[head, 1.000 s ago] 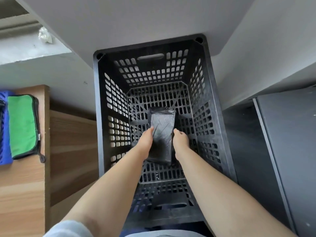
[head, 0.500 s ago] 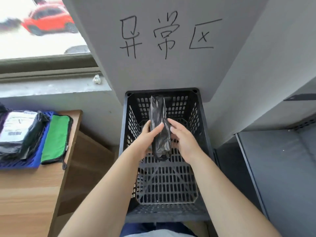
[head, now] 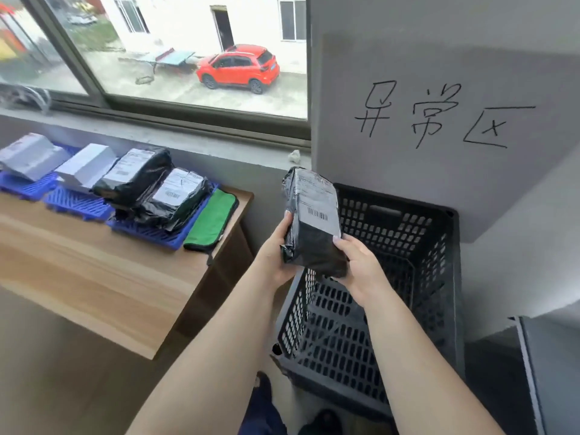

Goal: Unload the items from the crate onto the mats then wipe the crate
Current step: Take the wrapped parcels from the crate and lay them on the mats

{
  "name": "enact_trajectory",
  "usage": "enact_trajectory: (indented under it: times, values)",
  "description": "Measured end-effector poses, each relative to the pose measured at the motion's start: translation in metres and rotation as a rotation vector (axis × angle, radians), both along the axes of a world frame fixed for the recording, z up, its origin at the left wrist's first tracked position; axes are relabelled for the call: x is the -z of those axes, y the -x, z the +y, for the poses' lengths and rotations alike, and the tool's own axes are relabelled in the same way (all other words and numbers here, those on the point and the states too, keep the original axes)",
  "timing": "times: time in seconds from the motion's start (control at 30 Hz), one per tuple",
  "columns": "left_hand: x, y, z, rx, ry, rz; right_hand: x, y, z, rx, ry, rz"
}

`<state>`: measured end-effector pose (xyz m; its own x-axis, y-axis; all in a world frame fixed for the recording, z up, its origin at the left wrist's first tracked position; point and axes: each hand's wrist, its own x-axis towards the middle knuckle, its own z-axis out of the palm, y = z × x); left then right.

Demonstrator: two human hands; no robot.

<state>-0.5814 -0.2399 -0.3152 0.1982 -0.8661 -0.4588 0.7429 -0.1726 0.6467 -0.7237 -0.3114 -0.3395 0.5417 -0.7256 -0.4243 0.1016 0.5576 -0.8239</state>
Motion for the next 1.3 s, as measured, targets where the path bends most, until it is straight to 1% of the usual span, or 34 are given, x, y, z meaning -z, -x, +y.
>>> enact_trajectory:
  times: [0.07,0.23,0.3,0.4,0.53,0.6,0.7,0.8,0.93,1.1,1.3]
  values:
    - [0.004,-0.016,0.021,-0.052,0.016,-0.033,-0.005,-0.015,0.013,-0.062,0.01,-0.045]
    - [0.008,-0.065,0.077,-0.219,0.11,-0.121,-0.017,-0.054,0.049,-0.259,-0.096,-0.155]
    - [0.004,-0.083,0.099,-0.301,0.061,-0.185,-0.02,-0.073,0.063,-0.31,-0.112,-0.175]
    - [-0.003,-0.113,0.135,-0.406,-0.037,-0.287,-0.026,-0.107,0.09,-0.324,-0.093,-0.168]
    - [-0.016,-0.153,0.188,-0.389,-0.23,-0.381,-0.031,-0.156,0.136,-0.254,-0.021,-0.161]
    - [-0.017,-0.177,0.217,-0.366,-0.247,-0.467,-0.032,-0.18,0.162,-0.248,0.014,-0.185]
    - [-0.017,-0.213,0.26,-0.395,-0.2,-0.555,-0.034,-0.213,0.203,-0.269,0.051,-0.209]
    - [-0.016,-0.246,0.299,-0.403,-0.144,-0.571,-0.033,-0.246,0.238,-0.281,0.068,-0.176]
    - [-0.009,-0.291,0.343,-0.399,-0.11,-0.548,-0.033,-0.289,0.276,-0.266,0.084,-0.138]
    - [-0.006,-0.331,0.378,-0.417,-0.146,-0.446,-0.029,-0.335,0.311,-0.272,0.073,-0.11]
    - [-0.004,-0.389,0.396,-0.478,-0.236,-0.414,-0.021,-0.392,0.325,-0.253,-0.034,-0.145]
